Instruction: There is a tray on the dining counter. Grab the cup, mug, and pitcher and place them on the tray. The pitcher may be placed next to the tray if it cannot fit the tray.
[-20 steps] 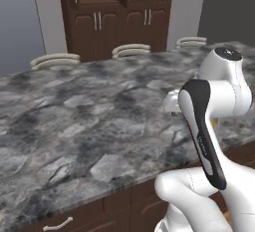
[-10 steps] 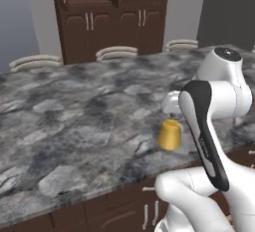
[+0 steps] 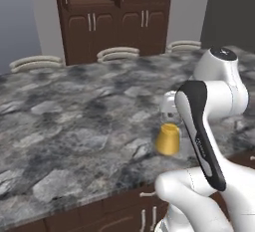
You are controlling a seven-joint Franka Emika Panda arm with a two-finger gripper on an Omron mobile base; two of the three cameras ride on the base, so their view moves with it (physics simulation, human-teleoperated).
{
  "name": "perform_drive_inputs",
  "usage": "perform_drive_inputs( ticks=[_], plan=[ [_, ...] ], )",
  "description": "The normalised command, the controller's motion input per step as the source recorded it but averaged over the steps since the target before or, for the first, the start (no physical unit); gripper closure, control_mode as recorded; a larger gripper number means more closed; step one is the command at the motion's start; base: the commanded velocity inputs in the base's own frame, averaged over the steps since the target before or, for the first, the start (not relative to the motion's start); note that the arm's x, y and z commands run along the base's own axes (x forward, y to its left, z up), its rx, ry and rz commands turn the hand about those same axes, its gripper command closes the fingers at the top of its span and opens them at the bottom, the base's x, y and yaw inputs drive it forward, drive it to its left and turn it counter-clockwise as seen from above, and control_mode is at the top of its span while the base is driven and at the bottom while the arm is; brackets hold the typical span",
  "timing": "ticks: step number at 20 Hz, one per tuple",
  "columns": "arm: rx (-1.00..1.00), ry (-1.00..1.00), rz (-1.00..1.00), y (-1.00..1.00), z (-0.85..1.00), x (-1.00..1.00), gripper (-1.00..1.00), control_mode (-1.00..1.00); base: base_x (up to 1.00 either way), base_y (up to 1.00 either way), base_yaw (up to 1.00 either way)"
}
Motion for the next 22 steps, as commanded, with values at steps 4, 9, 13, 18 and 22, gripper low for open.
perform_drive_inputs(
  ticks=[4, 9, 13, 18, 22],
  plan=[
    [0.00, 0.00, 0.00, 0.00, 0.00, 0.00, -1.00, 1.00, 0.20, -0.83, -0.16],
    [0.00, 0.00, 0.00, 0.00, 0.00, 0.00, -1.00, 1.00, 0.99, -0.16, 0.04],
    [0.00, 0.00, 0.00, 0.00, 0.00, 0.00, -1.00, 1.00, 1.00, 0.18, 0.41],
    [0.00, 0.00, 0.00, 0.00, 0.00, 0.00, -1.00, 1.00, 1.00, -0.49, 0.47],
    [0.00, 0.00, 0.00, 0.00, 0.00, 0.00, -1.00, 1.00, 0.98, -0.80, 0.39]
  ],
)
